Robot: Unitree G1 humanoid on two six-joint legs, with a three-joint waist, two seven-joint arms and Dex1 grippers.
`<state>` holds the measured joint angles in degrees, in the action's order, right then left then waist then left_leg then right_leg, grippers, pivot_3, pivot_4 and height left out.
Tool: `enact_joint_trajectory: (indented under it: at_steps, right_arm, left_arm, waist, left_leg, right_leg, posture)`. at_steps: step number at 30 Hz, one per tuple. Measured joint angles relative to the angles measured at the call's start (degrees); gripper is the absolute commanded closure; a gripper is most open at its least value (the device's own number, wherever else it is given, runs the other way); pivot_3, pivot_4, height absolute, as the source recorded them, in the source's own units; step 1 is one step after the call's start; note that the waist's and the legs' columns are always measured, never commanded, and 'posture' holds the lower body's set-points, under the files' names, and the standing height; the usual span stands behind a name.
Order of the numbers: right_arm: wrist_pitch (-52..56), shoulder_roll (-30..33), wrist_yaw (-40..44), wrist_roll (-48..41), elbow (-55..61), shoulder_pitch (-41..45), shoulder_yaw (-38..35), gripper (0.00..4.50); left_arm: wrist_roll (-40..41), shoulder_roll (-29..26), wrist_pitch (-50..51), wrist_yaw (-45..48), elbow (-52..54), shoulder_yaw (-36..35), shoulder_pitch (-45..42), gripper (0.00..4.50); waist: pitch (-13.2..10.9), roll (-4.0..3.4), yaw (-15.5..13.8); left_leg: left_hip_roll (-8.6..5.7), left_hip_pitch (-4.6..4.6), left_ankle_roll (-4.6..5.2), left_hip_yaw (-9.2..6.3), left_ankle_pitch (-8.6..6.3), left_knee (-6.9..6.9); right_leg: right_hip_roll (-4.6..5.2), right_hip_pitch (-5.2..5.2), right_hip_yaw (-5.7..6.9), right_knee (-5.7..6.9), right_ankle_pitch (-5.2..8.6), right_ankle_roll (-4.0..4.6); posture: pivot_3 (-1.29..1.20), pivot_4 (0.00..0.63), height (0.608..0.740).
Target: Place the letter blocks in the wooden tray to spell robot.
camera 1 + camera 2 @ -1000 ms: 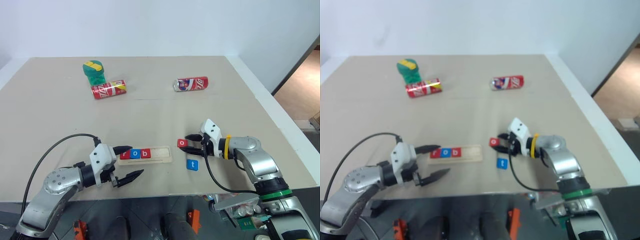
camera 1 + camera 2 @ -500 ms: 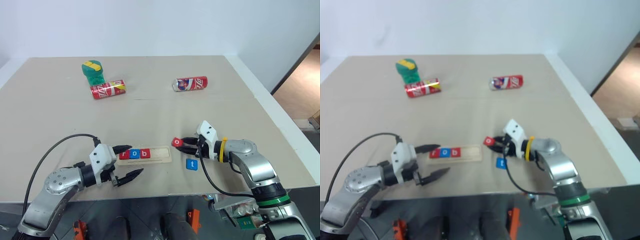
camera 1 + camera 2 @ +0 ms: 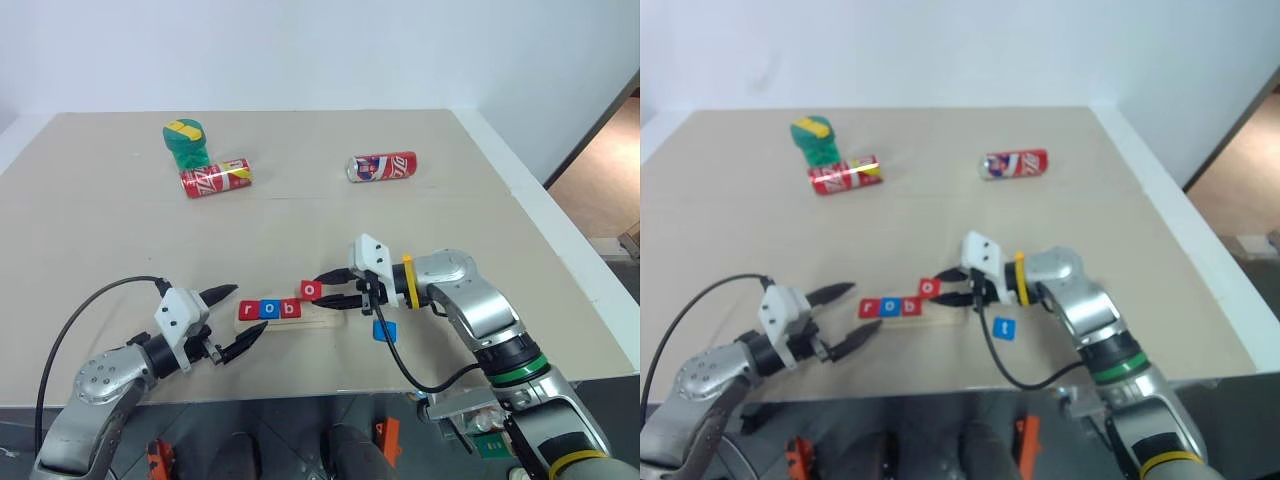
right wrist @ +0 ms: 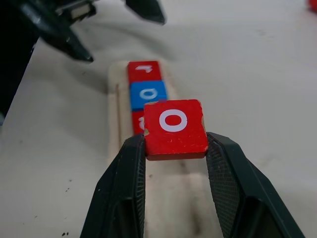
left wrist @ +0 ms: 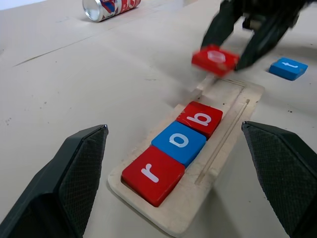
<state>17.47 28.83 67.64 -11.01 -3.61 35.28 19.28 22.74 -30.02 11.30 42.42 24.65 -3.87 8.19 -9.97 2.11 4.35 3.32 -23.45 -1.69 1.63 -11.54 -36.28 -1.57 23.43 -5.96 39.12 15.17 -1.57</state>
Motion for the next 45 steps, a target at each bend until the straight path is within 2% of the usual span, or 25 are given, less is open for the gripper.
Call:
enact_joint_trajectory:
  at_steps: [11,18,19,25,26,33,38,40,42,45]
  right_arm:
    - [-7.6,-1.8,2.4,3.8,-9.3,1.6,1.2,3.3]
    - [-8.2,-2.6,3.8,4.6,-10.1,1.7,1.4,3.3]
    - [-8.2,-2.8,3.9,4.6,-10.2,1.8,1.4,2.25]
    - [-8.6,-3.4,4.5,5.1,-11.2,2.8,1.4,0.25]
    - [-8.7,-3.4,4.6,5.1,-11.3,2.8,1.4,0.07]
    - [-5.8,-3.5,3.0,3.3,-10.6,2.9,-0.9,0.07]
    - [6.4,-0.5,-2.2,-4.7,-0.8,2.2,-11.4,0.07]
    - [9.0,3.7,-2.0,-6.6,4.0,-1.3,-14.1,0.07]
    - [12.0,9.4,-0.6,-8.8,9.7,-10.0,-16.3,0.07]
    - [12.4,12.0,-0.1,-9.5,14.6,-18.5,-16.2,0.07]
  left_arm:
    - [0.0,0.0,0.5,-1.5,1.4,0.0,0.4,0.0]
    - [0.0,0.0,1.4,-2.0,1.6,0.0,0.4,0.0]
    - [0.0,0.0,1.5,-2.0,1.7,0.0,0.4,0.0]
    - [-0.2,0.0,1.7,-2.1,1.7,0.0,0.4,0.0]
    - [-0.2,0.0,1.7,-2.1,1.7,0.0,0.3,0.0]
    - [-0.7,-0.6,1.7,-1.8,1.8,0.6,0.0,0.0]
    - [0.8,-5.2,3.4,3.4,6.5,3.6,-0.2,0.0]
    - [2.1,-7.5,4.8,5.9,8.5,4.8,0.1,0.0]
    - [3.3,-10.0,6.4,8.8,9.6,6.0,0.3,0.0]
    - [4.3,-11.7,7.8,11.3,9.7,6.8,-1.3,0.0]
  waist:
    - [0.0,0.01,0.0]
    - [0.0,0.01,0.0]
    - [0.0,0.01,0.0]
    - [0.0,0.01,0.0]
    - [0.0,0.01,0.0]
    - [0.0,0.0,0.0]
    - [0.0,-0.01,-0.2]
    - [0.0,0.01,-0.7]
    - [0.0,0.01,-1.3]
    - [-0.1,-0.06,-1.3]
  left_leg:
    - [0.03,0.02,0.0,-0.01,0.0,0.01]
    - [0.03,0.03,0.0,-0.01,0.0,0.0]
    - [0.03,0.03,0.0,-0.01,0.0,0.0]
    - [0.02,0.02,0.0,-0.01,0.0,0.0]
    - [0.02,0.02,0.0,-0.01,0.0,0.0]
    - [0.02,0.02,0.0,-0.01,0.0,0.0]
    - [-0.02,-0.07,-0.06,-0.07,-0.03,0.01]
    - [-0.1,-0.07,-0.15,-0.13,-0.1,0.01]
    - [-0.17,-0.06,-0.16,-0.09,-0.24,0.04]
    - [-0.14,-0.05,-0.16,-0.06,-0.29,0.04]
  right_leg:
    - [-0.04,0.0,0.02,0.0,-0.02,0.03]
    - [-0.04,-0.01,0.02,0.0,-0.02,0.03]
    - [-0.04,-0.01,0.02,0.0,-0.02,0.04]
    - [-0.03,-0.01,0.02,0.0,-0.02,0.03]
    - [-0.03,-0.01,0.02,0.0,-0.02,0.03]
    - [-0.03,-0.01,0.01,0.0,-0.02,0.04]
    - [0.04,0.0,0.06,0.0,0.07,-0.01]
    - [0.16,-0.04,0.17,-0.01,0.23,-0.03]
    - [0.24,-0.03,0.14,-0.01,0.39,-0.04]
    - [0.17,0.0,0.07,0.0,0.43,-0.07]
  posture:
    - [0.0,0.15,0.74]
    - [0.0,0.15,0.74]
    - [0.0,0.15,0.74]
    - [0.0,0.15,0.74]
    - [0.0,0.15,0.74]
    - [0.0,0.15,0.74]
    - [0.0,0.15,0.74]
    - [0.0,0.15,0.74]
    - [0.0,0.15,0.74]
    - [0.0,0.15,0.74]
